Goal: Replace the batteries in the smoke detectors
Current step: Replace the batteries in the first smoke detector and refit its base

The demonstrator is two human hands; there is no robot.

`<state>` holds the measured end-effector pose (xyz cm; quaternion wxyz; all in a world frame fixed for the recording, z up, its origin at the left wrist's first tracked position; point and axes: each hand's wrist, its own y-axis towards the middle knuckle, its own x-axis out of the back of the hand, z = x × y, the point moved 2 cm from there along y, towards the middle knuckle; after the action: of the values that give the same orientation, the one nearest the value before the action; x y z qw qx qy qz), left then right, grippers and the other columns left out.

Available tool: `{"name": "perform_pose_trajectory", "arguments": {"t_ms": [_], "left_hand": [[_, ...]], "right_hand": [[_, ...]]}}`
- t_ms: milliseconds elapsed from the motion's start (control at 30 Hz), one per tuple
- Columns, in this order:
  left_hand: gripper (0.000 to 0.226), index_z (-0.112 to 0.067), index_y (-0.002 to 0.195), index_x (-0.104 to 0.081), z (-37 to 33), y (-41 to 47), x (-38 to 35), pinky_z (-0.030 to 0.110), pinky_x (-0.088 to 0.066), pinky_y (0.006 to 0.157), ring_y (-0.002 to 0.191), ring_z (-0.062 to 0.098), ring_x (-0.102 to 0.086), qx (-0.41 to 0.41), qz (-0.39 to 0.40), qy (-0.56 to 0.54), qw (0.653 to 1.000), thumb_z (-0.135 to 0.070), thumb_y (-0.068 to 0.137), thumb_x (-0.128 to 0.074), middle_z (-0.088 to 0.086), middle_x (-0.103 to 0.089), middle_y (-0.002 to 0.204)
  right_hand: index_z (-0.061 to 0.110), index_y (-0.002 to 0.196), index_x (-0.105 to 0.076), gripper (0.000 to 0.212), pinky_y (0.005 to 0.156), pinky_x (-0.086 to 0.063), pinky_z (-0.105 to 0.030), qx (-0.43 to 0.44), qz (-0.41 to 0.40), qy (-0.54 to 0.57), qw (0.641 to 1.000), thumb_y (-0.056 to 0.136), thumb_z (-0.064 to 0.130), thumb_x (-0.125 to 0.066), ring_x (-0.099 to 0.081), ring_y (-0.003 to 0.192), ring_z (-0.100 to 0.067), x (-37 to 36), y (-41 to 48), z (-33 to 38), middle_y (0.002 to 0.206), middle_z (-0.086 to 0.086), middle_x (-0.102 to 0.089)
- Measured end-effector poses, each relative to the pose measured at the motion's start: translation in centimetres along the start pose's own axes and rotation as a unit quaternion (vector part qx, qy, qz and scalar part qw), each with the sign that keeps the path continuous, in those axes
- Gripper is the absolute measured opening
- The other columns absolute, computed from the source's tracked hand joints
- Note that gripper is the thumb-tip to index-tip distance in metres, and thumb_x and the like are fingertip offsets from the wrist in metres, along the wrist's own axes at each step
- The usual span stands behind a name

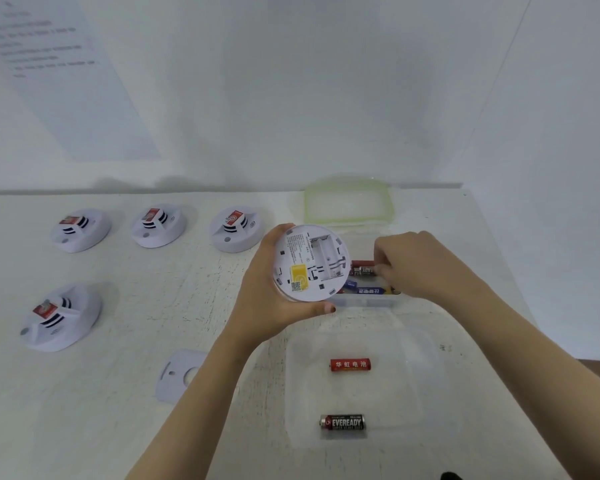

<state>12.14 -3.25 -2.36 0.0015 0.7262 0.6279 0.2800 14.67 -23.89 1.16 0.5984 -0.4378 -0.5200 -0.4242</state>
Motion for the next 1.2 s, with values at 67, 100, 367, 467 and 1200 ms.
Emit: {"name": "perform_pose_trajectory", "arguments": {"t_ms": [67, 100, 367, 467, 1200], "left_hand": [[0.093, -0.04, 0.128, -0.035, 0.0, 0.0, 0.0, 0.011, -0.044, 0.093, 0.119, -0.003, -0.049, 0.002, -0.001, 0.0, 1.0, -0.046, 0.05, -0.085, -0.027, -0.049, 0.125], [0.094, -0.039, 0.129, -0.035, 0.0, 0.0, -0.1, 0.011, -0.044, 0.093, 0.119, -0.004, -0.049, 0.005, -0.001, 0.0, 1.0, -0.047, 0.05, -0.084, -0.024, -0.049, 0.126], [0.1, -0.039, 0.132, -0.033, 0.1, 0.3, -0.3, 0.011, -0.041, 0.097, 0.12, -0.007, -0.044, 0.008, -0.02, 0.012, 1.0, -0.052, 0.047, -0.084, -0.026, -0.043, 0.128], [0.101, -0.044, 0.132, -0.031, -0.2, 0.5, -0.4, 0.019, -0.04, 0.101, 0.121, -0.007, -0.041, 0.008, -0.018, 0.031, 0.999, -0.056, 0.046, -0.083, -0.025, -0.041, 0.129], [0.086, -0.038, 0.127, -0.036, -2.0, 0.7, -1.5, 0.01, -0.046, 0.086, 0.11, -0.001, -0.055, -0.069, 0.001, 0.024, 0.997, -0.04, 0.056, -0.083, -0.034, -0.051, 0.119]], "right_hand": [[0.02, 0.092, -0.061, 0.008, 0.069, -0.036, -0.023, 0.001, -0.018, 0.134, 0.991, 0.092, 0.026, -0.056, -0.058, 0.085, -0.016, 0.3, -0.2, -0.7, 0.089, 0.008, -0.064], [0.022, 0.088, -0.061, 0.003, 0.066, -0.039, -0.02, 0.001, -0.037, 0.212, 0.977, 0.088, 0.025, -0.061, -0.058, 0.08, -0.012, 0.4, -0.3, -0.9, 0.085, 0.011, -0.063], [0.016, 0.081, -0.068, 0.017, 0.072, -0.049, -0.023, -0.035, -0.149, 0.661, 0.734, 0.074, 0.002, -0.074, -0.061, 0.071, -0.011, 0.4, -1.8, -1.2, 0.076, 0.002, -0.068], [0.019, 0.085, -0.073, 0.015, 0.072, -0.044, -0.025, -0.039, -0.158, 0.743, 0.649, 0.071, 0.012, -0.073, -0.058, 0.071, -0.012, 0.3, -2.2, -0.9, 0.075, 0.003, -0.069], [0.017, 0.089, -0.06, 0.009, 0.049, -0.048, -0.012, 0.087, -0.211, 0.477, 0.849, 0.087, 0.008, -0.064, -0.067, 0.078, -0.004, 0.5, -2.6, 1.7, 0.085, 0.019, -0.063]]}}
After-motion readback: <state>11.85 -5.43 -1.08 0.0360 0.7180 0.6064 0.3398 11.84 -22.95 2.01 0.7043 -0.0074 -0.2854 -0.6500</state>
